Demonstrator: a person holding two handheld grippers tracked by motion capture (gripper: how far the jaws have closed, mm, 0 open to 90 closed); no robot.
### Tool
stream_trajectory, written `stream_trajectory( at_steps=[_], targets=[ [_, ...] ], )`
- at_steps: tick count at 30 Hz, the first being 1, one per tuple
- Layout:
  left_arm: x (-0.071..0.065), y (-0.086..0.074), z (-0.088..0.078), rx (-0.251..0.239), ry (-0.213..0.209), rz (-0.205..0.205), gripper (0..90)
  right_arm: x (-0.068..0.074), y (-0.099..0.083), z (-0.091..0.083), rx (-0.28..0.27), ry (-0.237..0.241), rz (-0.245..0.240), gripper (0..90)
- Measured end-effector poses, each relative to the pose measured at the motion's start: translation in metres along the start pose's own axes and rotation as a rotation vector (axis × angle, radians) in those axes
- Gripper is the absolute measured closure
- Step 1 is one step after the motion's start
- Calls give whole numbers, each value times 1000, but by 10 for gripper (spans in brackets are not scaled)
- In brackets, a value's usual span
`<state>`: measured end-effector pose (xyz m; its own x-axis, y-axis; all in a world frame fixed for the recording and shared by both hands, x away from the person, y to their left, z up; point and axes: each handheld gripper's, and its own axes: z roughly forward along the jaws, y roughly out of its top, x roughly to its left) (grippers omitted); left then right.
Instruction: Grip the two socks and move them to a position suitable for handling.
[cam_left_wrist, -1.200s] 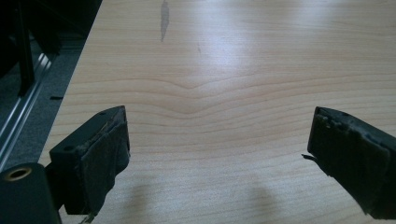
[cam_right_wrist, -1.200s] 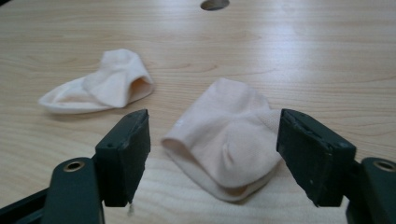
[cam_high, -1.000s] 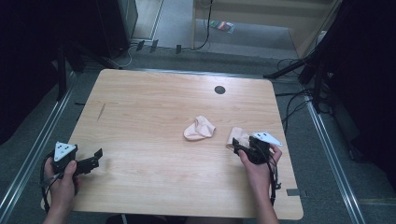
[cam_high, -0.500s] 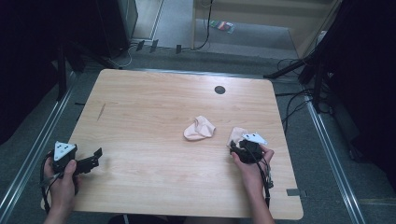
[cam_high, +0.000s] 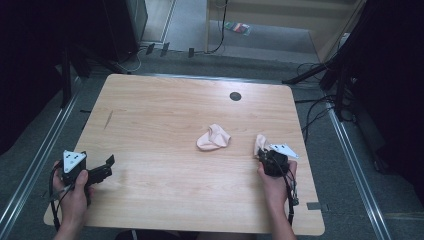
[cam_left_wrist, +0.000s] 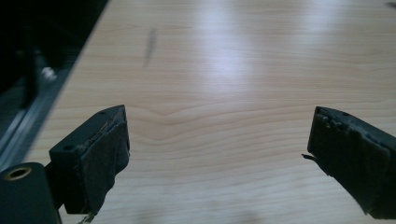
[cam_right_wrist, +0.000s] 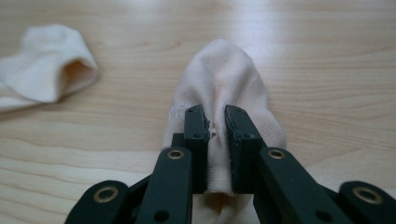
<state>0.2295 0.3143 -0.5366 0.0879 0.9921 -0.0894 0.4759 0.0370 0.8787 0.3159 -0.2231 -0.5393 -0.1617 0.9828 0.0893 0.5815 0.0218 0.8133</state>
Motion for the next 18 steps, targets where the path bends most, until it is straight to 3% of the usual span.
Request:
stream_trajectory(
  at_steps=[1, 6, 9, 11, 13, 14, 18],
  targets=[
    [-9, 4, -2, -18, -1, 21, 58, 3, 3, -8, -25, 2, -8, 802],
    [-23, 15, -5, -49, -23, 28, 58, 8, 8, -26, -62, 23, -29, 802],
    [-38, 24, -8, -43, -80, 3, 58, 12, 12, -44, -81, 47, -41, 802],
    [-42, 26, -8, -34, -96, 10, 58, 13, 13, -47, -81, 50, -52, 802],
    [-48, 29, -9, -35, -124, 7, 58, 23, 19, -56, -86, 53, -115, 802],
    [-51, 30, -8, -34, -138, -3, 58, 23, 19, -56, -86, 53, -115, 802],
    [-66, 35, -1, -20, -162, -17, 58, 38, 22, -63, -92, 91, -141, 802]
  ],
)
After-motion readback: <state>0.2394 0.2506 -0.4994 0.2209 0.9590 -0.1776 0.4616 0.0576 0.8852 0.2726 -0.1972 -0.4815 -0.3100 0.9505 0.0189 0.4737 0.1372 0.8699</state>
